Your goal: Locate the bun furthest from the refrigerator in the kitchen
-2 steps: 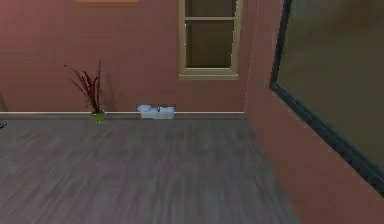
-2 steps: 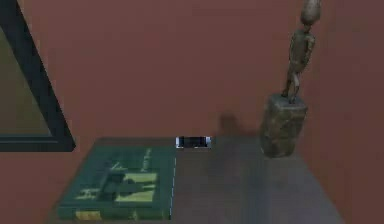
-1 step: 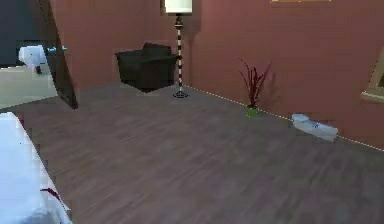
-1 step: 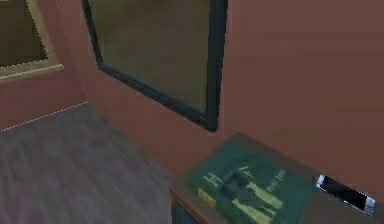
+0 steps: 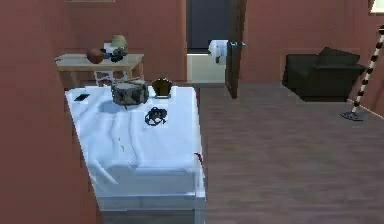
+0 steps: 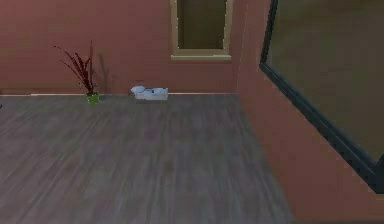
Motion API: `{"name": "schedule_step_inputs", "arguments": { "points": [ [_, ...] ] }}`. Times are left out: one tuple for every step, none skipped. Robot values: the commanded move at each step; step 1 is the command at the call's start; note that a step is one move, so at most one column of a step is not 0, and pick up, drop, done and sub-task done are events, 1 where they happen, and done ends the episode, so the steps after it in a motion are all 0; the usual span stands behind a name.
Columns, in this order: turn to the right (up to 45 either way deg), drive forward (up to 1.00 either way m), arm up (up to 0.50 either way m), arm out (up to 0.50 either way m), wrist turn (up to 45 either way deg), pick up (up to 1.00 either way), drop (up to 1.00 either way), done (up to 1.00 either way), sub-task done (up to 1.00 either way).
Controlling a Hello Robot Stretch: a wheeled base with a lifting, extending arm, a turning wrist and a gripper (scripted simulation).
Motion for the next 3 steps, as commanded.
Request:
{"name": "schedule_step_inputs", "arguments": {
  "points": [
    [0.0, 0.25, 0.0, 0.0, 0.0, 0.0, 0.0, 0.0, 0.0],
    [45.0, 0.0, 0.0, 0.0, 0.0, 0.0, 0.0, 0.0, 0.0],
    [12.0, 0.0, 0.0, 0.0, 0.0, 0.0, 0.0, 0.0, 0.0]
  ]
}}
